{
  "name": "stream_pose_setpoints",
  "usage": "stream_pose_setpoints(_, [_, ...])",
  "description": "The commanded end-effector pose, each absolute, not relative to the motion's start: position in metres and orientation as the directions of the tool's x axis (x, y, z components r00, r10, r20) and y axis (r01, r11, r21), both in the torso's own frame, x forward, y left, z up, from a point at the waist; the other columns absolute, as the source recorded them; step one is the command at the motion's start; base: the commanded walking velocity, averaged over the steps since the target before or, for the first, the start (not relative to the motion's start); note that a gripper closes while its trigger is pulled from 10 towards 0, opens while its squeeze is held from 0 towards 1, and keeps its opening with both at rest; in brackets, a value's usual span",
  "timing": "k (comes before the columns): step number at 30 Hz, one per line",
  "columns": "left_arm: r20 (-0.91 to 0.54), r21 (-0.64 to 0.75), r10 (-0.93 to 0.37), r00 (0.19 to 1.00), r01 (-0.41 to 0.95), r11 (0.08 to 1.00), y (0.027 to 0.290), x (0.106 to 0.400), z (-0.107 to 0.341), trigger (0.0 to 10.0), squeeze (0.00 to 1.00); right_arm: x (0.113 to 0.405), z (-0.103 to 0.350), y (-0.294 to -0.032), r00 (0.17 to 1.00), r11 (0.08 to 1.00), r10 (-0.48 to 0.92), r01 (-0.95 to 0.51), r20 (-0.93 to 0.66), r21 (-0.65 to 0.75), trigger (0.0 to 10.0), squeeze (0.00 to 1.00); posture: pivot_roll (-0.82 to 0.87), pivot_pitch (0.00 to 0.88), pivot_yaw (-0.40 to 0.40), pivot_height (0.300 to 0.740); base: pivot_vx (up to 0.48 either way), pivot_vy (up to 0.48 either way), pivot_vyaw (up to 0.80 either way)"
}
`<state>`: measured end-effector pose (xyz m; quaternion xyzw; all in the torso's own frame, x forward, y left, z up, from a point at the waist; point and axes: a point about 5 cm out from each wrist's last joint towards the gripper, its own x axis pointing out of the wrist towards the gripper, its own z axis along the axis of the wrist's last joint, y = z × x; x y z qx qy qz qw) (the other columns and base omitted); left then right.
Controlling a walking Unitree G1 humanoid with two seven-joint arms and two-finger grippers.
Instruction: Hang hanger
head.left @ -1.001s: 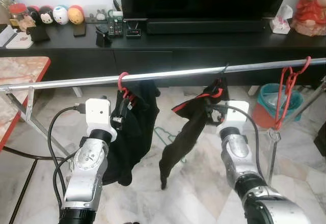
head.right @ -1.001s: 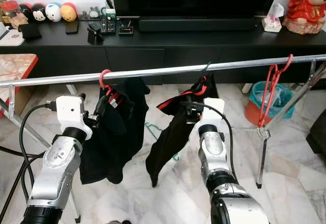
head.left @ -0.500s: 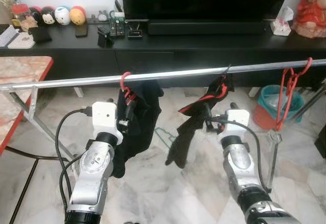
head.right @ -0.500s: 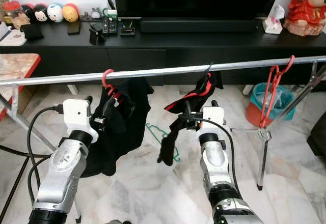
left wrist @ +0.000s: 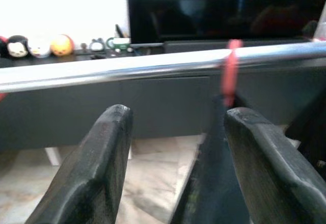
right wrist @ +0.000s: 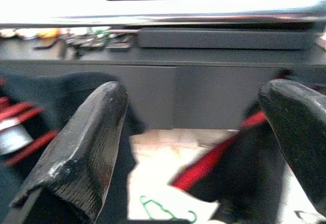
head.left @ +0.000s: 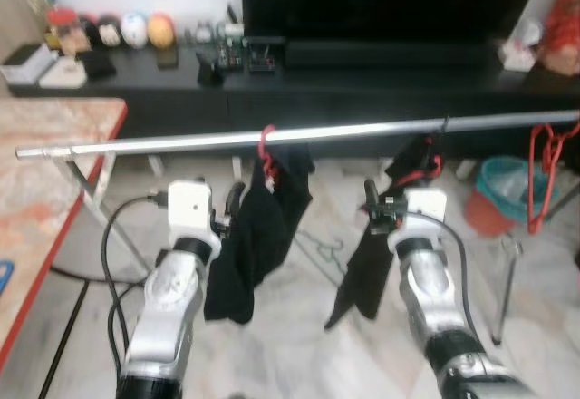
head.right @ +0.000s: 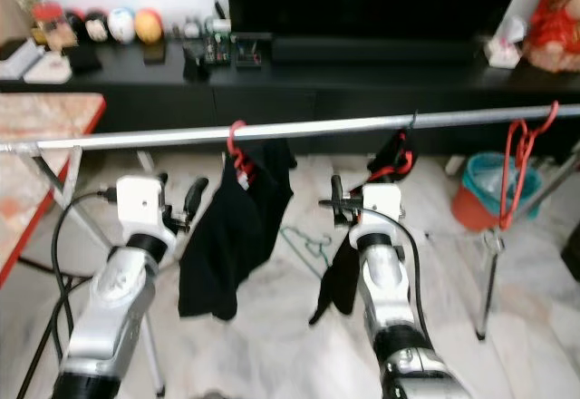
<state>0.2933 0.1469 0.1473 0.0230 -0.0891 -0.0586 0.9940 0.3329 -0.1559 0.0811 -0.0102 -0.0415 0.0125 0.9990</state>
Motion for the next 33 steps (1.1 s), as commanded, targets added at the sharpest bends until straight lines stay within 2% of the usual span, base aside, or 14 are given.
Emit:
stream_pose_setpoints(1, [0.198,0.048,-0.136,0.971,0.129,0.991,0.1427,0.2938,0.1515,10.0,0.0,0.3342,0.0835,-0.1619,0.996,1.0,0.009,-0.006,0.084,-0.027,10.0,0.0,0.02,0.068,-0.013,0.74,0.0,0.0,0.0])
stream_pose_setpoints(15, [0.19,0.037,-0.145,0.971,0.14,0.989,0.1413,0.2943,0.152,10.0,0.0,0.3349,0.0795,-0.1649,0.999,1.0,-0.029,0.029,0.044,-0.01,10.0,0.0,0.02,0.07,-0.011,0.74,0.0,0.0,0.0])
stream_pose_setpoints(21, [0.189,0.037,-0.149,0.971,0.145,0.989,0.1405,0.2941,0.1521,10.0,0.0,0.3348,0.0784,-0.164,0.999,1.0,-0.027,0.027,0.037,-0.008,10.0,0.0,0.02,0.071,-0.012,0.74,0.0,0.0,-0.77])
stream_pose_setpoints(33, [0.184,0.035,-0.152,0.971,0.148,0.988,0.1398,0.294,0.1511,10.0,0.0,0.3347,0.0785,-0.1646,0.999,0.999,-0.032,0.032,0.035,-0.011,10.0,0.0,0.02,0.073,-0.013,0.74,0.0,0.0,0.0])
